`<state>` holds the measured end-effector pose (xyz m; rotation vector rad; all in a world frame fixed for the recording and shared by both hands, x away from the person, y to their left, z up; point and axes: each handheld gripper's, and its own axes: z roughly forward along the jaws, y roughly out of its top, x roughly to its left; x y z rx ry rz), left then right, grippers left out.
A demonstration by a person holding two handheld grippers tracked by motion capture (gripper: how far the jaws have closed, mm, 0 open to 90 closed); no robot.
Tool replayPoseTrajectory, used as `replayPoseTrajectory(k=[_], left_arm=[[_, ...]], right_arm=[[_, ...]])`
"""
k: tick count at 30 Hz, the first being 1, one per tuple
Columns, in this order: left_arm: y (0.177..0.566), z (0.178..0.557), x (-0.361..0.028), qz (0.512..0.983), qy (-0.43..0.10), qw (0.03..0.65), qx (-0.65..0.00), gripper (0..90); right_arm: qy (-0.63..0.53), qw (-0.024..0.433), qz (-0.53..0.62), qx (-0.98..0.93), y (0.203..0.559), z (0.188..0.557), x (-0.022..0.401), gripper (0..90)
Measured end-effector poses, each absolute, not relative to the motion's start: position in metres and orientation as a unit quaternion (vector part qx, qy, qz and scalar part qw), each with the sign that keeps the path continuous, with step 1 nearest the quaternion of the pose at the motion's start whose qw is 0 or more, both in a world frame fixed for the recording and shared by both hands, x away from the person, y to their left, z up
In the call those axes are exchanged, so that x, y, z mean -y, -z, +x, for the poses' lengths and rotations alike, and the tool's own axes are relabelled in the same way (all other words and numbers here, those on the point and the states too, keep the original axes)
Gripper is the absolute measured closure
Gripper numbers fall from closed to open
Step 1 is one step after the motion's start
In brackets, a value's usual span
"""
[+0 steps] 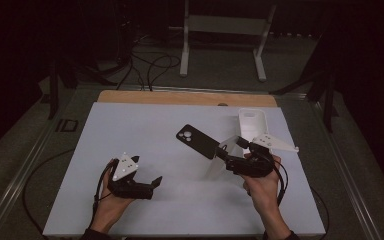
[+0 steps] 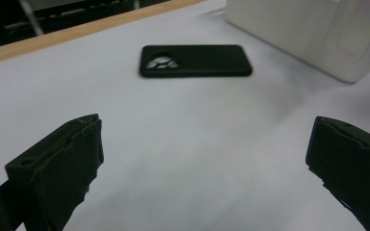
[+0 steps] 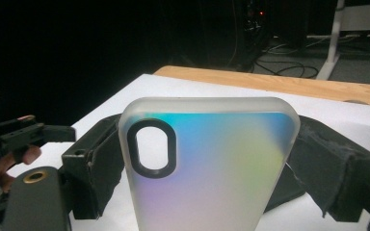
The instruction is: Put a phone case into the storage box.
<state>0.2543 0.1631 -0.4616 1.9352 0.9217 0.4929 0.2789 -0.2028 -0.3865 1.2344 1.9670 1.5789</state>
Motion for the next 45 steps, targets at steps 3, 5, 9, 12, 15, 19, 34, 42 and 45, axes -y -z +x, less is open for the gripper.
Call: replayPoseTrajectory(k=[3,5,9,12,15,19,34,42,45], left_arm=[[0.467,0.252,-0.174,0.780,-0.203,0.452,-0.383,0.0],[0.469,0.251,-0.181,0.774,-0.204,0.456,-0.390,0.0],[0.474,0.247,-0.191,0.765,-0.211,0.461,-0.396,0.0],[0.475,0.243,-0.197,0.758,-0.222,0.464,-0.401,0.0],[0.475,0.238,-0.203,0.742,-0.243,0.471,-0.410,0.0],[0.477,0.232,-0.211,0.734,-0.252,0.473,-0.417,0.0],[0.487,0.222,-0.225,0.727,-0.274,0.464,-0.427,0.0],[0.487,0.222,-0.228,0.720,-0.277,0.465,-0.434,0.1],[0.488,0.222,-0.228,0.718,-0.277,0.466,-0.436,0.0]], right_arm=[[-0.551,0.170,0.434,-0.692,0.385,0.282,0.204,17.1],[-0.548,0.174,0.433,-0.694,0.384,0.283,0.204,17.1],[-0.543,0.178,0.434,-0.696,0.380,0.287,0.205,17.1],[-0.543,0.182,0.434,-0.696,0.376,0.290,0.207,17.1],[-0.541,0.187,0.434,-0.696,0.373,0.292,0.208,17.1],[-0.540,0.192,0.435,-0.694,0.369,0.297,0.212,17.1],[-0.519,0.225,0.440,-0.697,0.355,0.316,0.223,17.1],[-0.503,0.244,0.450,-0.697,0.351,0.332,0.228,17.1],[-0.500,0.248,0.452,-0.696,0.351,0.337,0.228,17.1]])
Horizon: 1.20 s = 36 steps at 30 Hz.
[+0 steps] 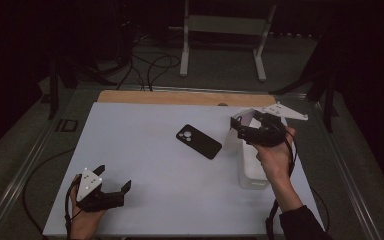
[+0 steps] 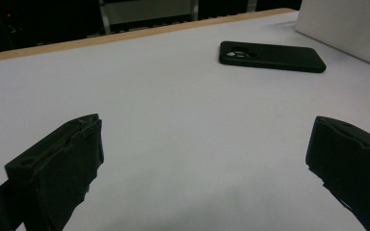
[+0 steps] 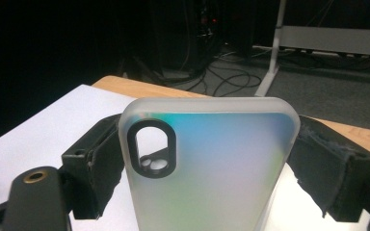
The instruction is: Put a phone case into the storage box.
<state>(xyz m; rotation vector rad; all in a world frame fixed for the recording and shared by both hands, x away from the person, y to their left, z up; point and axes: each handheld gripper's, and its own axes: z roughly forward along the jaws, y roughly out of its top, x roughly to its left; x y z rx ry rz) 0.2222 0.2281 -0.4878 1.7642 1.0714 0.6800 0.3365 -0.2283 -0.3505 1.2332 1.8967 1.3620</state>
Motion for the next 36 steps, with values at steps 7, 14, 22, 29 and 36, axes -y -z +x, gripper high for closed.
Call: replayPoseTrajectory(k=[7,14,22,29,36], left_arm=[[0.489,0.223,-0.227,0.722,-0.275,0.460,-0.436,0.1],[0.489,0.222,-0.228,0.718,-0.276,0.461,-0.443,0.3],[0.489,0.222,-0.229,0.716,-0.276,0.462,-0.445,0.4],[0.490,0.223,-0.228,0.717,-0.275,0.460,-0.446,0.6],[0.490,0.222,-0.228,0.716,-0.275,0.461,-0.447,0.6]], right_arm=[[-0.490,0.262,0.459,-0.693,0.347,0.350,0.229,17.1],[-0.484,0.271,0.475,-0.683,0.346,0.363,0.231,17.0],[-0.468,0.289,0.489,-0.677,0.344,0.378,0.236,17.0],[-0.457,0.301,0.501,-0.671,0.343,0.392,0.242,17.0],[-0.447,0.311,0.520,-0.658,0.343,0.404,0.252,17.0]])
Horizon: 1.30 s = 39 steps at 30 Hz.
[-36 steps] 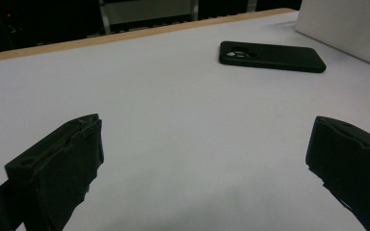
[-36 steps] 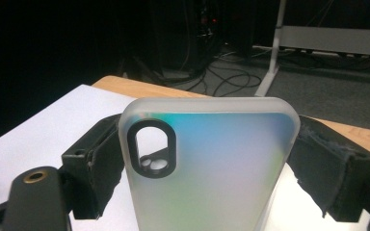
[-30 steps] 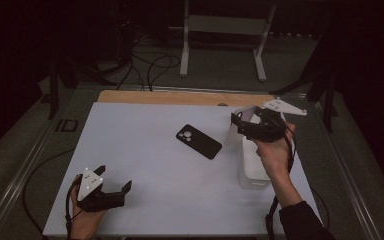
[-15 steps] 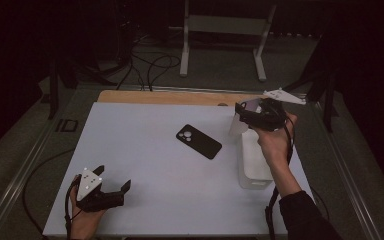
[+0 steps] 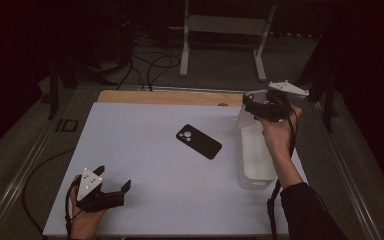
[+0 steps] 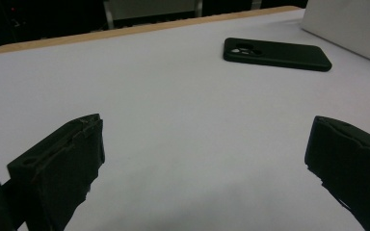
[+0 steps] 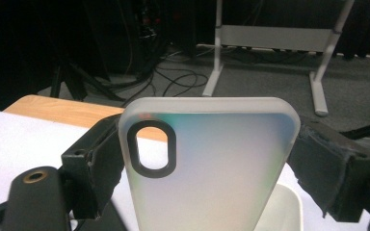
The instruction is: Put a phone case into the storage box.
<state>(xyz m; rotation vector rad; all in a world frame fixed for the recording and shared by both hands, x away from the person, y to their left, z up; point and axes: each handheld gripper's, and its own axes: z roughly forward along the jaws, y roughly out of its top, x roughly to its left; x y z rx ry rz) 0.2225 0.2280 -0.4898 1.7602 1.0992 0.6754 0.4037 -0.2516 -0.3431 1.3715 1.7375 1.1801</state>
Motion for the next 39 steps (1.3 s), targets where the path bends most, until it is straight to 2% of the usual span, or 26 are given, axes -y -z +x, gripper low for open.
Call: replayPoseTrajectory(k=[18,39], left_arm=[[0.489,0.222,-0.228,0.714,-0.274,0.464,-0.446,0.8],[0.489,0.220,-0.229,0.713,-0.274,0.466,-0.447,1.0]], right_arm=[[-0.407,0.330,0.565,-0.637,0.363,0.432,0.268,17.0],[-0.362,0.302,0.604,-0.643,0.412,0.459,0.268,16.8]])
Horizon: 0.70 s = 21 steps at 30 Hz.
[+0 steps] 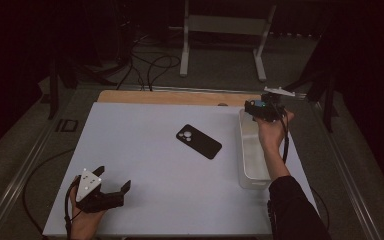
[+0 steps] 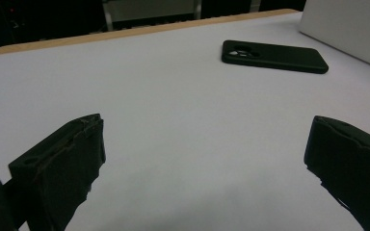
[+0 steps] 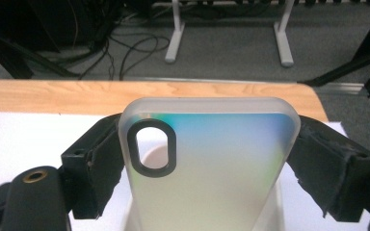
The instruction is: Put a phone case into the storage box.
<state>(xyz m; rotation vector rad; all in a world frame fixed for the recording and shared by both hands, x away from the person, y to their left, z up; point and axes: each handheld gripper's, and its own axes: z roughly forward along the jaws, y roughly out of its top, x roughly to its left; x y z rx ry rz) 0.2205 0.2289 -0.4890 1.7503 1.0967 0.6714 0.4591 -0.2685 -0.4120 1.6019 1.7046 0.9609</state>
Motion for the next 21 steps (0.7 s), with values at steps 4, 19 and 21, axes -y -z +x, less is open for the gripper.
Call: replayPoseTrajectory(k=[4,19,21], left_arm=[[0.489,0.220,-0.229,0.713,-0.274,0.466,-0.447,1.0],[0.489,0.219,-0.230,0.711,-0.273,0.467,-0.449,1.0],[0.489,0.219,-0.230,0.711,-0.273,0.467,-0.449,1.1]], right_arm=[[-0.353,0.299,0.612,-0.642,0.419,0.464,0.267,16.8],[-0.332,0.301,0.625,-0.639,0.432,0.475,0.263,16.5],[-0.333,0.300,0.621,-0.643,0.433,0.477,0.262,16.3]])
